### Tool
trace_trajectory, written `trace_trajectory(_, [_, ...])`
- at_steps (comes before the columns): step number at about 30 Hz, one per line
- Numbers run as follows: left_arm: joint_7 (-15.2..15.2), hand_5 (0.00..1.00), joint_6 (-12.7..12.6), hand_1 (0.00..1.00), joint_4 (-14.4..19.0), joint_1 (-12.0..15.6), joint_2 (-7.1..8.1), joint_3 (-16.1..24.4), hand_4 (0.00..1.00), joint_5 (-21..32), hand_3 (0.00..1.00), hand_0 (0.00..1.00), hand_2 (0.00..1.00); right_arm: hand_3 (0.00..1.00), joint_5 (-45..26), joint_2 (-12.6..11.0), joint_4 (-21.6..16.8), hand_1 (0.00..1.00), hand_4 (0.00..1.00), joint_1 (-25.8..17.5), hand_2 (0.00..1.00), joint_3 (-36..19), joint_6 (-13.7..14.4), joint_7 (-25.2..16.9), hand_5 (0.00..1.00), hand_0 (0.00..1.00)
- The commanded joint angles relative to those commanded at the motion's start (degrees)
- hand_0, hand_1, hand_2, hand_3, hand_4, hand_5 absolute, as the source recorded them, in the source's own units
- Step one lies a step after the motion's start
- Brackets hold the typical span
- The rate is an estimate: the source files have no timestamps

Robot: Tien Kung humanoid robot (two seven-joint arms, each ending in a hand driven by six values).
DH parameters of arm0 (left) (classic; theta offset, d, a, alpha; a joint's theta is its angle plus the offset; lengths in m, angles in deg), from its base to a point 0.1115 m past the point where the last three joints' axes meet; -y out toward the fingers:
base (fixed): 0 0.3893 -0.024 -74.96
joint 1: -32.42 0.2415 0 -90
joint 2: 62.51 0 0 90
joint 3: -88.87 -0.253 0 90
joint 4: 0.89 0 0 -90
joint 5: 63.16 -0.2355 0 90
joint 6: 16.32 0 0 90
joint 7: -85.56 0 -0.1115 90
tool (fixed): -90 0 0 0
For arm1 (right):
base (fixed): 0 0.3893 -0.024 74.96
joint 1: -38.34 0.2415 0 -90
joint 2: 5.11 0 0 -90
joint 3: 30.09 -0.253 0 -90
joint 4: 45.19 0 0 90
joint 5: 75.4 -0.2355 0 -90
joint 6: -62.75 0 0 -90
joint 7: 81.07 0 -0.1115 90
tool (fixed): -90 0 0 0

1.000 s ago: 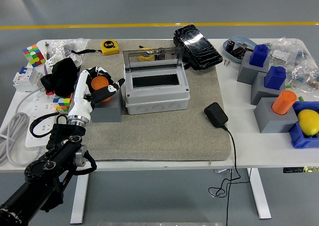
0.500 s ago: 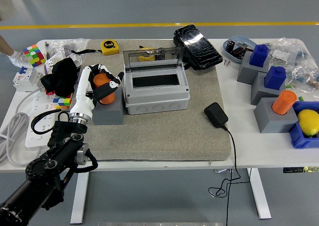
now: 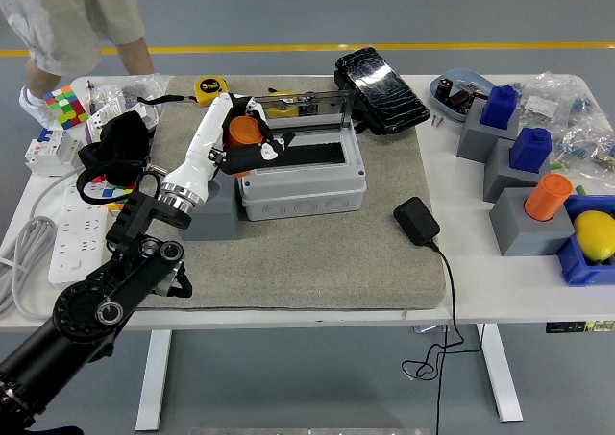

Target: Fetch the battery,place it into the box,close the lid of the box

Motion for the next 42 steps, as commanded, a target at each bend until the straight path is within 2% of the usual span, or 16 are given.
trace_trajectory(3, [-4.8,0.002,-0.2,0.095,-0.9,-3.7,0.05,-4.4,0.821,-5.7,0.195,0.123,0.165,0.542,0.0,0.0,0.0,0.600,0.918,0.0,0.587,0.0,0.0,0.0,0.483,0.546])
trace_trajectory(6, [-8.2,0.002,0.1,0.093,-2.3,-7.1,-0.28,-8.5,0.854,-10.0,0.196,0.123,0.165,0.542,0.0,-0.1,0.0,0.600,0.918,0.1,0.587,-0.1,0.0,0.0,0.482,0.546])
trace_trajectory(10, [-13.5,0.002,0.6,0.093,-4.5,-11.2,-1.66,-12.9,0.854,-14.2,0.196,0.123,0.165,0.542,-0.1,-0.1,0.0,0.600,0.918,0.1,0.587,0.2,0.0,0.0,0.482,0.546])
trace_trajectory(14, [-15.8,0.002,0.7,0.094,-6.7,-14.1,-3.28,-15.5,0.871,-16.5,0.198,0.126,0.165,0.542,-0.2,-0.1,0.0,0.599,0.918,0.1,0.588,0.5,0.0,0.0,0.481,0.546])
trace_trajectory(21, [-16.8,0.002,0.0,0.094,-11.3,-18.0,-3.65,-18.1,0.892,-17.5,0.203,0.126,0.167,0.541,-0.2,-0.3,-0.1,0.600,0.917,0.2,0.587,1.0,0.0,0.0,0.481,0.546])
trace_trajectory(26, [-16.5,0.002,-0.5,0.096,-14.5,-19.6,-3.65,-19.9,0.907,-16.9,0.219,0.141,0.169,0.541,-0.3,-0.2,-0.1,0.600,0.915,0.3,0.587,1.2,0.0,0.0,0.479,0.546])
trace_trajectory(28, [-16.3,0.002,-0.7,0.096,-15.7,-20.0,-3.65,-20.6,0.907,-16.8,0.219,0.141,0.169,0.541,-0.3,-0.2,-0.1,0.600,0.915,0.4,0.587,1.3,0.0,0.0,0.479,0.546])
trace_trajectory(29, [-16.1,0.002,-0.8,0.123,-16.0,-20.1,-3.65,-20.9,0.970,-16.6,0.240,0.168,0.176,0.540,-0.2,-0.2,-0.1,0.599,0.915,0.4,0.586,1.3,0.0,0.0,0.480,0.545])
trace_trajectory(34, [-14.8,0.002,-1.7,0.123,-17.4,-20.6,-3.65,-22.7,0.970,-16.2,0.240,0.168,0.176,0.540,-0.3,-0.2,-0.1,0.599,0.915,0.5,0.586,1.5,0.1,0.0,0.480,0.545])
trace_trajectory(35, [-14.6,0.002,-1.9,0.168,-17.6,-20.8,-3.65,-23.0,0.984,-16.3,0.277,0.204,0.203,0.541,-0.3,-0.2,-0.1,0.599,0.915,0.5,0.586,1.6,0.1,0.0,0.477,0.545])
trace_trajectory(40, [-13.2,0.002,-3.2,0.168,-18.7,-21.4,-3.65,-24.5,0.984,-16.5,0.277,0.204,0.203,0.541,-0.2,-0.2,-0.2,0.599,0.915,0.5,0.586,1.5,0.1,0.0,0.477,0.545])
trace_trajectory(41, [-13.0,0.026,-3.4,0.209,-18.9,-21.5,-3.65,-24.7,0.998,-16.5,0.276,0.246,0.235,0.541,-0.2,-0.2,-0.2,0.599,0.914,0.5,0.586,1.6,0.1,0.0,0.476,0.545])
trace_trajectory(42, [-12.8,0.026,-3.6,0.209,-19.2,-21.7,-3.65,-24.9,0.998,-16.6,0.276,0.246,0.235,0.541,-0.2,-0.2,-0.2,0.599,0.914,0.5,0.586,1.6,0.1,0.0,0.476,0.545])
